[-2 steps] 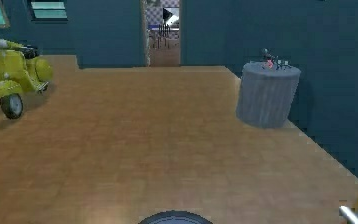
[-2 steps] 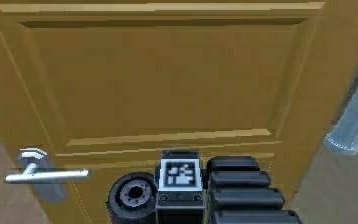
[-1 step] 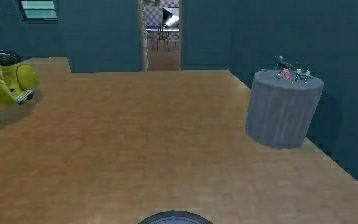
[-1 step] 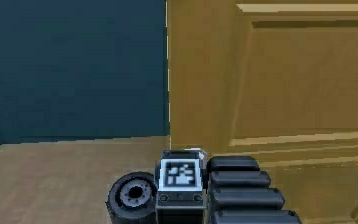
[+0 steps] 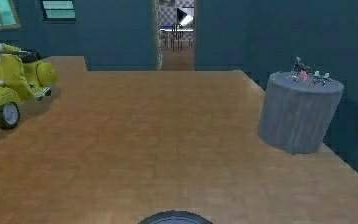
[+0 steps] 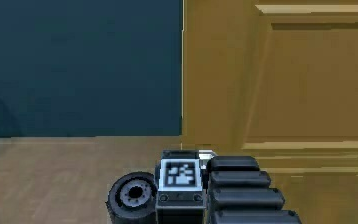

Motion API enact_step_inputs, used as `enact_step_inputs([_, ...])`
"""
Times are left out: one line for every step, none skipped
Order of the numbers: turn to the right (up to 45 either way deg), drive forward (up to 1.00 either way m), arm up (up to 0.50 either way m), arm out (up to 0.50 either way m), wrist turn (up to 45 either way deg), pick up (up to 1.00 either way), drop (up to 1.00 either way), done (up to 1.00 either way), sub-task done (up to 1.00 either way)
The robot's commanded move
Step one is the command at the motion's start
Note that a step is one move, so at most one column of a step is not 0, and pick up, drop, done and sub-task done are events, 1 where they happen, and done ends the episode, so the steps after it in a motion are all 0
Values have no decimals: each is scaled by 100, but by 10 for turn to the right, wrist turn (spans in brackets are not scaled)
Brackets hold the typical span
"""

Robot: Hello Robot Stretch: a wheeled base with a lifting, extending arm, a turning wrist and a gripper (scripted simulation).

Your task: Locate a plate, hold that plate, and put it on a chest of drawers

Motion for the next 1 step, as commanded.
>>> enact_step_inputs([0,100,0,0,0,0,0,0,0])
